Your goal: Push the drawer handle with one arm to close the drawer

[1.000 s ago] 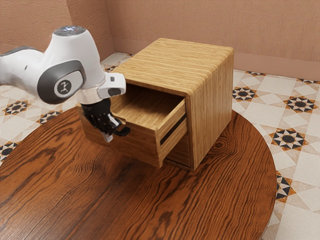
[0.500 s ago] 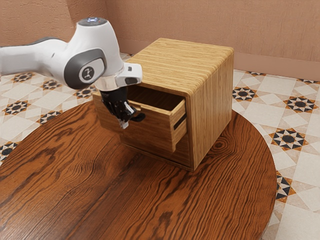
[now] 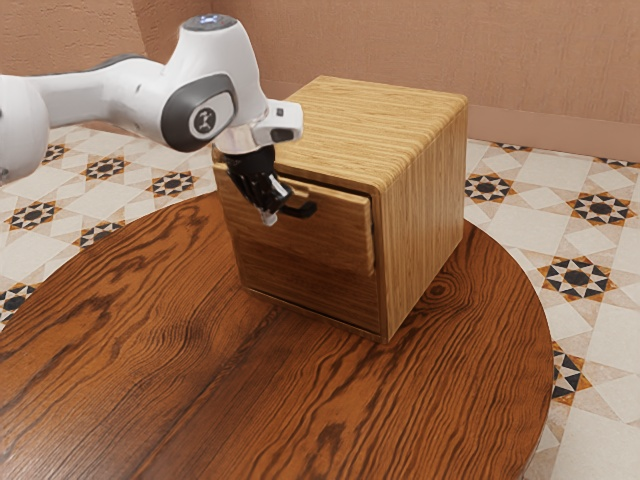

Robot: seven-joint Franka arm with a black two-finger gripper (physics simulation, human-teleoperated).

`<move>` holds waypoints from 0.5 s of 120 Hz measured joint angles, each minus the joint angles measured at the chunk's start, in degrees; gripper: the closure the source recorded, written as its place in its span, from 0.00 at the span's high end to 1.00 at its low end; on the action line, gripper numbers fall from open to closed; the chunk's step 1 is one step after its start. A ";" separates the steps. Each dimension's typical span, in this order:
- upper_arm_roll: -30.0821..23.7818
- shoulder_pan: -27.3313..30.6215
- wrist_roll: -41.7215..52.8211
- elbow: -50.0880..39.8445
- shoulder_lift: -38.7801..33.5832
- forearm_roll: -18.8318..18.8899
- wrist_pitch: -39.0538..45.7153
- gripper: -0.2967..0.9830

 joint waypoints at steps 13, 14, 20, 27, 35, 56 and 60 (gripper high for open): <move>0.02 -0.34 0.43 2.60 2.10 0.12 0.02 0.15; 0.02 -0.36 0.46 2.70 2.21 0.13 0.02 0.15; 0.02 -0.53 0.66 3.89 3.08 0.26 0.04 0.15; 0.13 -0.84 0.91 4.70 3.78 0.57 0.02 0.18; 0.26 -1.04 0.97 3.70 3.16 0.63 0.15 0.16; 0.48 0.15 -1.76 -18.53 -15.84 -5.38 3.27 0.17; 1.18 0.11 -4.34 -17.89 -19.02 -5.81 1.38 0.23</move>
